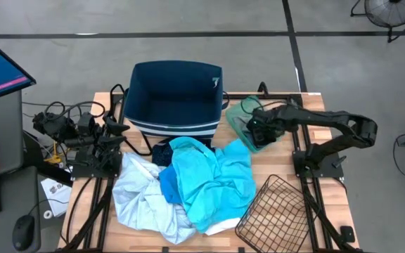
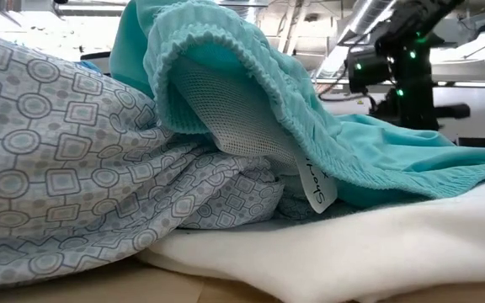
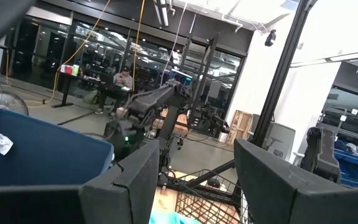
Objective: Pick & Place Cloths
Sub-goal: Put the black sock into the green bin, then put the light blue shorts into the black wire basket
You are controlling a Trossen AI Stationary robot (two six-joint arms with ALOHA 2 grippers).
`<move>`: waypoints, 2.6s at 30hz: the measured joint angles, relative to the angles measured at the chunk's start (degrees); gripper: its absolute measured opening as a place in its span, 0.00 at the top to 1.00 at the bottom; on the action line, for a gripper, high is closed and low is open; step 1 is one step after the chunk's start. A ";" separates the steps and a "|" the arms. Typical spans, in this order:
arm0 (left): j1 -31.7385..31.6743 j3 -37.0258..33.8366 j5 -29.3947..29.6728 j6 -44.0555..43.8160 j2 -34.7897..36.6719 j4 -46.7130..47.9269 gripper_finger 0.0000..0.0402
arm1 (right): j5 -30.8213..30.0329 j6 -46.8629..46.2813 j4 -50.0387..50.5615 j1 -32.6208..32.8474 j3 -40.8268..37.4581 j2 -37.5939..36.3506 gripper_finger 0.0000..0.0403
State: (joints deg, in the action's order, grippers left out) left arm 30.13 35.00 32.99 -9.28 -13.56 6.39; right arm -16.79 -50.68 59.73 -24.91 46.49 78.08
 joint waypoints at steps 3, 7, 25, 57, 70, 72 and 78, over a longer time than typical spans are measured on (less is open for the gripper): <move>0.01 0.00 0.00 -0.01 0.01 0.02 0.52 | 0.50 -2.67 -5.31 0.09 -3.60 0.00 0.99; 0.01 0.00 0.00 -0.02 0.01 0.00 0.52 | 0.69 -5.03 -10.42 0.00 -6.44 0.00 0.99; 0.02 0.00 0.00 -0.07 0.00 -0.04 0.52 | 0.24 8.96 3.93 -1.68 12.97 -0.57 0.93; -1.35 5.70 -6.60 7.56 -33.19 -4.00 0.39 | -16.62 -9.68 -0.22 52.70 36.17 -0.52 0.49; -13.10 15.33 -23.39 10.74 -56.59 -4.39 0.22 | -16.45 -12.77 -0.26 54.72 36.17 -0.13 0.48; -13.96 15.66 -25.27 10.72 -58.92 -4.43 0.23 | -16.45 -12.44 -0.23 54.88 36.17 -0.13 0.47; -14.44 15.67 -27.79 10.25 -62.08 -4.24 0.24 | -16.20 -8.03 1.70 54.87 35.71 4.48 0.47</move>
State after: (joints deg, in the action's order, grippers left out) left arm 15.69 50.68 5.21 0.97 -75.64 2.15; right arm -32.99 -58.72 61.43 29.96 82.19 82.57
